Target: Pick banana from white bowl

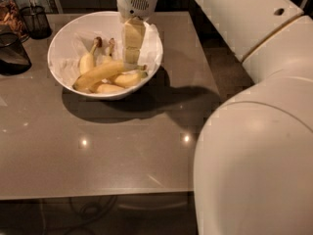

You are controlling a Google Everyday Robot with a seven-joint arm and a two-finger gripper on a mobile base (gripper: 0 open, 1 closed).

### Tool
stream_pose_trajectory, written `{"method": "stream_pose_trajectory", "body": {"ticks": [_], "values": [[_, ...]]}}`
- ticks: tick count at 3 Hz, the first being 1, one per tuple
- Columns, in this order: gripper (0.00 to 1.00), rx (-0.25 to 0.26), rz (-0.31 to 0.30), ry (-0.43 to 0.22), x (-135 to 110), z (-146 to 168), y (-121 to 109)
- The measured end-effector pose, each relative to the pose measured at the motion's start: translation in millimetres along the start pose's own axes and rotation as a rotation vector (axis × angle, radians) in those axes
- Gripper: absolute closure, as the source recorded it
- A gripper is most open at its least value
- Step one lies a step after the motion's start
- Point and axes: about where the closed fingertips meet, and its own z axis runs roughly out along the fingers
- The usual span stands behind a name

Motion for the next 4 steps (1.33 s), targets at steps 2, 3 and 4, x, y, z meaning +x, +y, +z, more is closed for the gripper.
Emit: {"method": "stream_pose_trajectory", "body": {"ticks": [2, 3, 4], "values": [[0.19, -0.061, 0.044, -0.038, -11, 27, -7], [0.19, -0.092, 0.060, -0.044, -13, 40, -9], [0.23, -0.125, 0.080, -0.046, -10, 56, -10]]}}
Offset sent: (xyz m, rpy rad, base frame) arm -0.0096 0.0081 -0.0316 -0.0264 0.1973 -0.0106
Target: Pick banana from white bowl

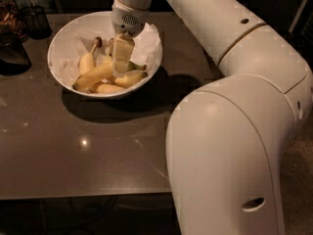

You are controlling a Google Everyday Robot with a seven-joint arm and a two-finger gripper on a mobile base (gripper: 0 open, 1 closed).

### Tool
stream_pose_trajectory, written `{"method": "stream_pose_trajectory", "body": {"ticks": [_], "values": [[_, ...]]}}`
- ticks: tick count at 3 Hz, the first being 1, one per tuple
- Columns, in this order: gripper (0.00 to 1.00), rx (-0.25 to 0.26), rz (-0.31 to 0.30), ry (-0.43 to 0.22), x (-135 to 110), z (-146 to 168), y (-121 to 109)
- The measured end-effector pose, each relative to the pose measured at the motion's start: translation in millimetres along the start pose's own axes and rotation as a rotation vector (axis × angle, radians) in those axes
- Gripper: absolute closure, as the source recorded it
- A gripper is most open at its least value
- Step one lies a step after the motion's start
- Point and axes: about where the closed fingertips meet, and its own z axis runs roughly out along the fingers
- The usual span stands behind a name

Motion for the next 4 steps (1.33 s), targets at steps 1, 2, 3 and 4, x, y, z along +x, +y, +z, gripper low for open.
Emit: {"method": "stream_pose_trajectory", "body": {"ticks": [1, 2, 3, 4], "values": [[0.25, -0.025, 0.019, 0.000, 3, 13, -3], [0.29, -0.039, 0.032, 0.002, 5, 19, -4], [0.41, -0.049, 0.039, 0.006, 7, 24, -5], [0.39, -0.059, 0.041, 0.007, 9, 28, -6]]}}
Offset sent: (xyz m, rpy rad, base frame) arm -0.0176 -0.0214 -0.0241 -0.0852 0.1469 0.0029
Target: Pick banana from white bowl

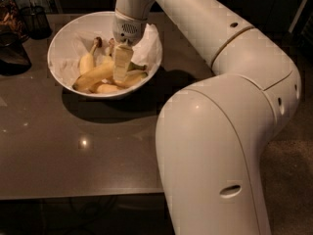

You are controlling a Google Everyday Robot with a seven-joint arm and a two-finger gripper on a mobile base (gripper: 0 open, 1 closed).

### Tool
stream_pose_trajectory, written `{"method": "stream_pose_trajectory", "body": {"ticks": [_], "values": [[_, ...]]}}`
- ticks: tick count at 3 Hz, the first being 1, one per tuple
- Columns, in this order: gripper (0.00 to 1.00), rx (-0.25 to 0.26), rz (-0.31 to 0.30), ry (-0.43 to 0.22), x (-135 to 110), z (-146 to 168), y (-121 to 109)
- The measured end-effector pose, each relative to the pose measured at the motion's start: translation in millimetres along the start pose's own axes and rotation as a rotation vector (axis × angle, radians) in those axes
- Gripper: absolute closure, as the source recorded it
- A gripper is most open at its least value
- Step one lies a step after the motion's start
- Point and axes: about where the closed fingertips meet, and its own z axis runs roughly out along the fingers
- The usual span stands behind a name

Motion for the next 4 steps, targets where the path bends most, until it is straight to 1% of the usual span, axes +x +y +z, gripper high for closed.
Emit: {"method": "stream_pose_trajectory", "body": {"ticks": [1, 2, 3, 4], "values": [[0.56, 0.000, 0.000, 0.000, 0, 0, 0], [0.81, 0.008, 0.001, 0.005, 2, -1, 2], [0.99, 0.008, 0.001, 0.005, 2, -1, 2], [1.00, 0.071, -0.004, -0.010, -2, -15, 6]]}}
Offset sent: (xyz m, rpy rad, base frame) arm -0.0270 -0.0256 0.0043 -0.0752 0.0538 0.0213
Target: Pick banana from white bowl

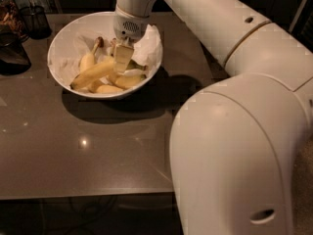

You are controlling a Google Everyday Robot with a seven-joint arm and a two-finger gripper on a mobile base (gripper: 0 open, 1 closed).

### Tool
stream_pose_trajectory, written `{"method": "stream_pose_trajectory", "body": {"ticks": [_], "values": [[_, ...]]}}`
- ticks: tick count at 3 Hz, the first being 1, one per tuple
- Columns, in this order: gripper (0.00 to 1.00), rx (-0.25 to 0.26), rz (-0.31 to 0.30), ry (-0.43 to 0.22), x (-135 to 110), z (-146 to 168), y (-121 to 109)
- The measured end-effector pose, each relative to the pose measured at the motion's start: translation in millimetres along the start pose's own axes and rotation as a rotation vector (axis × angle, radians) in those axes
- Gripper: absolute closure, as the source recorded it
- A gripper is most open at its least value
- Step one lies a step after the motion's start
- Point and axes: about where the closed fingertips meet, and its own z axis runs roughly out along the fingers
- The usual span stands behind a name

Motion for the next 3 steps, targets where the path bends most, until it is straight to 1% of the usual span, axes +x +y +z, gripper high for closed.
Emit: {"method": "stream_pose_trajectory", "body": {"ticks": [1, 2, 3], "values": [[1.00, 0.083, -0.016, -0.022, -3, -30, 22], [1.00, 0.128, -0.062, -0.062, -8, -55, 50], [1.00, 0.163, -0.117, -0.120, -11, -75, 80]]}}
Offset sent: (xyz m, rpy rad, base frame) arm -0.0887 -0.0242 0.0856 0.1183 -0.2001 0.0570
